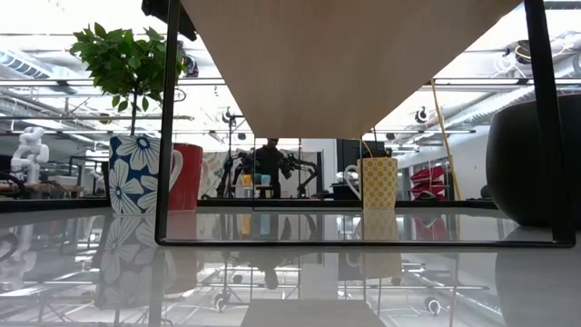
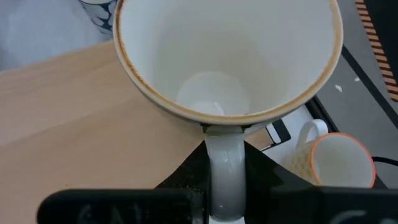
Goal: Place coffee mugs
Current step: Put the green mug on the shelf
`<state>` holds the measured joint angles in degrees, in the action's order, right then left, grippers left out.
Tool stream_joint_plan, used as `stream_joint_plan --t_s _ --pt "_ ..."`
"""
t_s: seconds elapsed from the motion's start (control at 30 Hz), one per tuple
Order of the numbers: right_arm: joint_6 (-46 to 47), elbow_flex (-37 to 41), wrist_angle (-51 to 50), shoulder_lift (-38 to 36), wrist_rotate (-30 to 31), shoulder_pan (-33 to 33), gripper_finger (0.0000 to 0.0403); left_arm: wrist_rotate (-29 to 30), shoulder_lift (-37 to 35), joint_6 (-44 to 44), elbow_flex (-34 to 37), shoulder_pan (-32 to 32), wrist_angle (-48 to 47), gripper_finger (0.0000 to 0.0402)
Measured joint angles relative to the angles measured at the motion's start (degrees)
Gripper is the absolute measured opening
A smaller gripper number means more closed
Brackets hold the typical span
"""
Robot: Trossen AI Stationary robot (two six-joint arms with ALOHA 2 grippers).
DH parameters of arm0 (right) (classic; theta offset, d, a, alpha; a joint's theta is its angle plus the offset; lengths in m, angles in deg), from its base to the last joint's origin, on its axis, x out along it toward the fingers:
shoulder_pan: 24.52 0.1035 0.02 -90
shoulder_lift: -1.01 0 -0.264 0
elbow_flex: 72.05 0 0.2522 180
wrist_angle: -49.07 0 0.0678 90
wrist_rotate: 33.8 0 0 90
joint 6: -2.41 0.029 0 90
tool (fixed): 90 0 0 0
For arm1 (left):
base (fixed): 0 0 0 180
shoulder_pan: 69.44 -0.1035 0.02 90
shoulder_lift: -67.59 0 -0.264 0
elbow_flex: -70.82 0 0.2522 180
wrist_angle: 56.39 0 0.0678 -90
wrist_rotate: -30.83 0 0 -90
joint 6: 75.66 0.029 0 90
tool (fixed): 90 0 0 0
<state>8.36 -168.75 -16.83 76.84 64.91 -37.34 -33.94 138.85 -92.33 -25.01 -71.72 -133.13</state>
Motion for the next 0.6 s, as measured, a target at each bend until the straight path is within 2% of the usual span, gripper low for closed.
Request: stream_joint_plan --t_s 0.6 --pt "-1.65 0.80 -0.49 1.57 0.42 0.00 0.0050 -0.02 0.00 0.08 -0.01 0.00 0.00 0.0212"
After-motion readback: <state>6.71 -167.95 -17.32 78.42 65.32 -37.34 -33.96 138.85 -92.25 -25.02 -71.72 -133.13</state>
